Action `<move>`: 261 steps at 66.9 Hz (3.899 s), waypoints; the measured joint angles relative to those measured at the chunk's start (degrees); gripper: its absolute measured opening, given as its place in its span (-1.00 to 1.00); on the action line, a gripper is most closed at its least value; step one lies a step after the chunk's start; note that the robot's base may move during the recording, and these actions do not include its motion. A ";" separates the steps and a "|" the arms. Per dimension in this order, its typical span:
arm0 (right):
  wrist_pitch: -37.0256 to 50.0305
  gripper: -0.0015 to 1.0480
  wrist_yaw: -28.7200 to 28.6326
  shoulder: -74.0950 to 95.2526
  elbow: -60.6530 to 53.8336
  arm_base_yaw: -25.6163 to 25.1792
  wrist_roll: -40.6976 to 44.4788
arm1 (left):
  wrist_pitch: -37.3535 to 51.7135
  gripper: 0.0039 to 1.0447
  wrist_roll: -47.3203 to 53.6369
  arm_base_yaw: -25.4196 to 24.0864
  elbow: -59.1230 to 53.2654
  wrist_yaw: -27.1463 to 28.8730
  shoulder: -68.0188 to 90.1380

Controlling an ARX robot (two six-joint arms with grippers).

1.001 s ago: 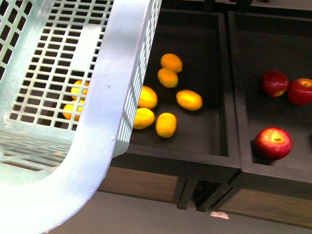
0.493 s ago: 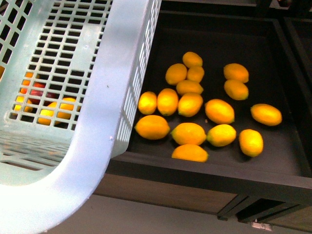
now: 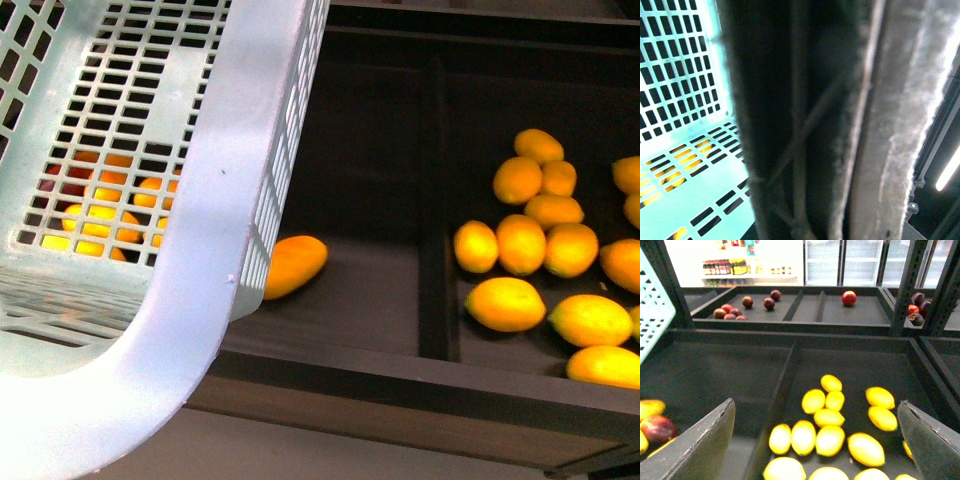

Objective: Pick lemon and mango into basket

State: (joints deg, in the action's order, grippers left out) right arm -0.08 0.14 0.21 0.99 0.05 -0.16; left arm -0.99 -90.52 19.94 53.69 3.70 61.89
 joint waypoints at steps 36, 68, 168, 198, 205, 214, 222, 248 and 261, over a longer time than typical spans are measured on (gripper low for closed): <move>0.00 0.83 -0.22 0.02 0.00 -0.07 0.02 | -20.65 -0.70 10.60 0.59 10.34 1.05 4.94; 0.00 0.83 -0.13 0.02 0.00 -0.04 0.00 | -33.77 -0.71 51.56 8.48 36.09 -15.96 33.09; 31.28 0.83 -7.93 99.89 30.75 -29.07 6.60 | -18.51 -0.71 35.69 16.96 35.10 -18.91 38.66; 16.17 0.83 -9.16 131.27 63.06 -31.06 33.46 | -18.51 -0.71 35.76 16.96 35.10 -18.78 38.66; 12.66 0.83 -10.99 135.08 68.83 -32.06 38.71 | -18.51 -0.71 35.71 16.96 35.10 -18.93 38.66; 7.72 0.83 -12.04 139.58 74.44 -32.74 47.30 | -18.51 -0.71 35.74 16.98 35.10 -18.97 38.66; 4.15 0.83 -12.79 142.57 77.53 -32.76 53.40 | -18.51 -0.71 35.74 16.96 35.10 -18.95 38.66; 1.86 0.83 -11.82 149.00 86.29 -31.34 58.01 | -18.51 -0.71 35.74 16.98 35.10 -18.95 38.66; 0.52 0.83 -11.61 151.69 89.55 -29.59 56.72 | -18.51 -0.71 35.74 16.98 35.10 -19.10 38.66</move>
State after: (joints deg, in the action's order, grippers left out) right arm 0.45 -11.46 151.89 90.54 -29.54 56.55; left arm -19.51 -54.78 36.93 88.79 -15.40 100.55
